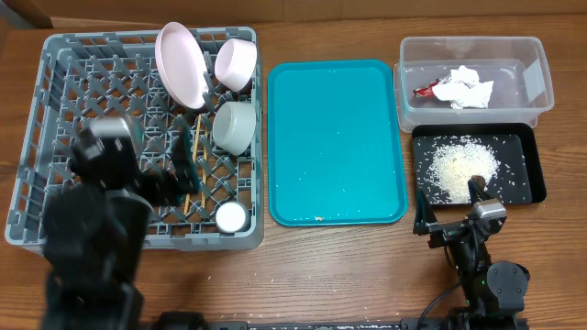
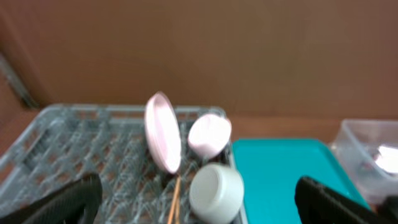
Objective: Sort waste into correct bins and load items into the dishwasher
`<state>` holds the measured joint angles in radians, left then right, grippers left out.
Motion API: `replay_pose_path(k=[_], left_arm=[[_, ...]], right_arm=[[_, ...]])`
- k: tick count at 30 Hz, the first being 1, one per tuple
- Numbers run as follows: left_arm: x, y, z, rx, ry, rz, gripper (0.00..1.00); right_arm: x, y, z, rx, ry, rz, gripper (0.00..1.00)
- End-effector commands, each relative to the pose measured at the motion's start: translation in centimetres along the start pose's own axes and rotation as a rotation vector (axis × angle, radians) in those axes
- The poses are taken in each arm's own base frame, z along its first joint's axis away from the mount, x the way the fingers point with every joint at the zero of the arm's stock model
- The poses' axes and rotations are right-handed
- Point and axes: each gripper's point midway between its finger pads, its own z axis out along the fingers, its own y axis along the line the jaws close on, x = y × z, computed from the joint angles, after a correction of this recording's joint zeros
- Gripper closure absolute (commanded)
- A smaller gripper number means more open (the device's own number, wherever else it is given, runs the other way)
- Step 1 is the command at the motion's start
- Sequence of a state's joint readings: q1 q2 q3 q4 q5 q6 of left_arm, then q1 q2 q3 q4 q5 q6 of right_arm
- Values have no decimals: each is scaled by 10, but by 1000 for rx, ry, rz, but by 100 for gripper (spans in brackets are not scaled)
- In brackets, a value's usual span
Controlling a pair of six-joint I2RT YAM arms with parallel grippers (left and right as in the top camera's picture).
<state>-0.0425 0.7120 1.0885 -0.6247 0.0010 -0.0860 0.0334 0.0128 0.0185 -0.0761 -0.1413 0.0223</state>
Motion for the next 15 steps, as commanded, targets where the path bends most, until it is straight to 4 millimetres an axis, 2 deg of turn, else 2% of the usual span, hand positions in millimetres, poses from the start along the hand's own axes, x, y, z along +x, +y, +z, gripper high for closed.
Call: replay_pose_path(k=[1,7,15], left_arm=[[50,-4,-4,72,-64,32,0],[99,-2,-5,99,-180,42,0],[130,0,-3,105,-310,57,0]], right_arm=[[2,-1,0,6,-4,-1,0],[2,-1,0,6,-4,-1,0],[2,-1,0,6,-4,-1,0]])
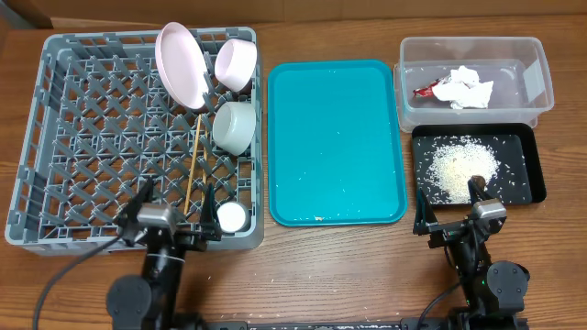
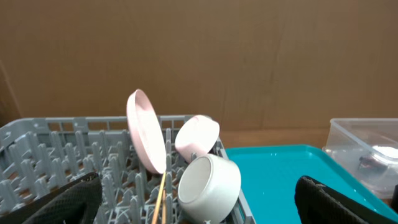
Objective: Sort waste into correct bins and load items into the dishwasher
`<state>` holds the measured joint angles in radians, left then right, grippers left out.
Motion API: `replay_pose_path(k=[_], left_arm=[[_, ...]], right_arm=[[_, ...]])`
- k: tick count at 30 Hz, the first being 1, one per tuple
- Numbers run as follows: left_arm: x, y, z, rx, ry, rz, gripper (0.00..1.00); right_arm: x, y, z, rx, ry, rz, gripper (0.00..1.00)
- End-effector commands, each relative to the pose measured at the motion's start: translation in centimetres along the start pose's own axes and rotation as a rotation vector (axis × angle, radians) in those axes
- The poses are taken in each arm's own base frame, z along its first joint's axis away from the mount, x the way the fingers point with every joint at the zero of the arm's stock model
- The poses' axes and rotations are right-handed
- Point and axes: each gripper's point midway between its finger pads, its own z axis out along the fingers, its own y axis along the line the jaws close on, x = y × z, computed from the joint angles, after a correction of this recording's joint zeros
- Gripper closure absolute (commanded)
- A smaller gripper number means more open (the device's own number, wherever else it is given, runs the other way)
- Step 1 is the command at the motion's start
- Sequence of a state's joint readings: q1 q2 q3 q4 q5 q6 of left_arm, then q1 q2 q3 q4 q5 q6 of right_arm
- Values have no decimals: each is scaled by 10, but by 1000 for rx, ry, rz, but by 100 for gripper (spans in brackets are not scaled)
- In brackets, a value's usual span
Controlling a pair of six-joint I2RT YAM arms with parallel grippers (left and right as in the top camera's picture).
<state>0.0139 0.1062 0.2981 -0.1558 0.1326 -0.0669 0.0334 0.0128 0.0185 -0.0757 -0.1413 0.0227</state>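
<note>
The grey dish rack [image 1: 55, 137] holds a pink plate [image 1: 181, 62], a pink bowl [image 1: 236, 62], a pale green bowl [image 1: 235, 126], wooden chopsticks [image 1: 193, 165] and a small white cup [image 1: 231, 215]. In the left wrist view the plate [image 2: 146, 130], pink bowl [image 2: 196, 135], pale bowl [image 2: 208, 180] and chopsticks [image 2: 158, 199] stand ahead. My left gripper [image 1: 171, 223] rests low at the rack's front edge, open and empty, fingers [image 2: 68, 202] wide apart. My right gripper [image 1: 451, 209] sits open at the near edge of the black tray.
A teal tray [image 1: 335, 137] lies in the middle with a few crumbs. A clear bin [image 1: 532, 82] at the back right holds crumpled paper and a wrapper. A black tray [image 1: 523, 179] holds spilled rice [image 1: 463, 165]. A cardboard wall stands behind.
My left arm was raised over the rack's left front part; now it sits folded low at the rack's front edge, showing the whole rack. The right arm has not moved.
</note>
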Motion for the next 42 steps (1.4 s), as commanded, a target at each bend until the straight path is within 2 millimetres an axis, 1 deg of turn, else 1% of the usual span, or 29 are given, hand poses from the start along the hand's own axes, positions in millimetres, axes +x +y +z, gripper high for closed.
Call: replay_pose_path(k=[1,5,10,15,21,23,42], left_arm=[[13,-1,-3,13,-39,26,0],[24,0,1,15,-48,39,0],[39,1,4,13,-20,86,0],[59,4,9,12,-4,100,0],[91,6,11,10,73,87,0],[97,7,10,6,100,83,0],[97,7,10,7,98,76,0]], right_arm=[[2,-1,0,6,-3,-1,0],[2,-1,0,6,-3,-1,0],[2,-1,0,6,-3,-2,0],[2,-1,0,6,-3,-1,0],[2,-1,0,6,-3,-1,0],[2,-1,0,6,-3,-1,0],[2,-1,0,6,-3,-1,0]])
